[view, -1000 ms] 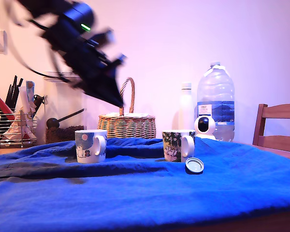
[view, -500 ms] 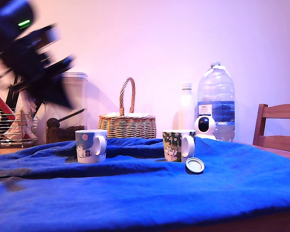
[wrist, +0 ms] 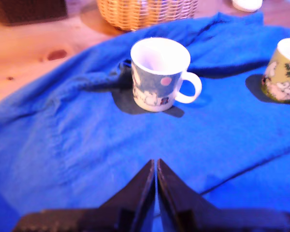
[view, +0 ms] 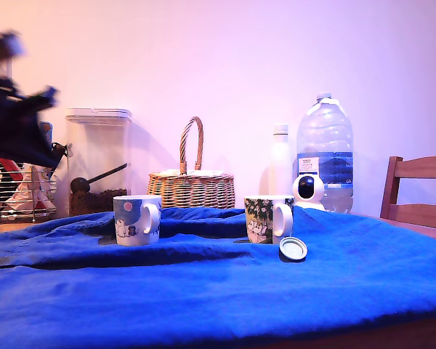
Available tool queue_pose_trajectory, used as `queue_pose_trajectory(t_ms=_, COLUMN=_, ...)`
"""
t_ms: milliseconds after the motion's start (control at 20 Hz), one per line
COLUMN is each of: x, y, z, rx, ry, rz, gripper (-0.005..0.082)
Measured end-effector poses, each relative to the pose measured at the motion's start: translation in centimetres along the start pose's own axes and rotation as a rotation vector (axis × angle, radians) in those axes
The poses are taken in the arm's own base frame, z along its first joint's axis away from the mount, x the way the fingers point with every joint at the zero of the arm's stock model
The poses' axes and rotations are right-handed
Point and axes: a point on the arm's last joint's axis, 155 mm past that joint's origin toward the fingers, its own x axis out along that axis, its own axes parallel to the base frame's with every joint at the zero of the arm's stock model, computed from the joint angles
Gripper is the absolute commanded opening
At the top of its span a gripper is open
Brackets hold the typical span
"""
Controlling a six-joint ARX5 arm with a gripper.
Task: Pick up the coffee capsules on the table and drop them inside the coffee cup
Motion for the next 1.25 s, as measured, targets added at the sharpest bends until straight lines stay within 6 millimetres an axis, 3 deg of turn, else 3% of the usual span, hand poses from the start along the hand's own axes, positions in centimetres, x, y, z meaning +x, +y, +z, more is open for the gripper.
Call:
queue_pose_trajectory(t_ms=400, x=-3.2, y=-0.2, z=-3.7, rx=-0.007, ry=-0.048, rz=0.016, gripper=-0.0021)
queue_pose_trajectory(t_ms=1250, x=-9.8, y=-2.2, z=-4.2, rx=0.000, ry=-0.204, rz=0.007, gripper=-0.0021)
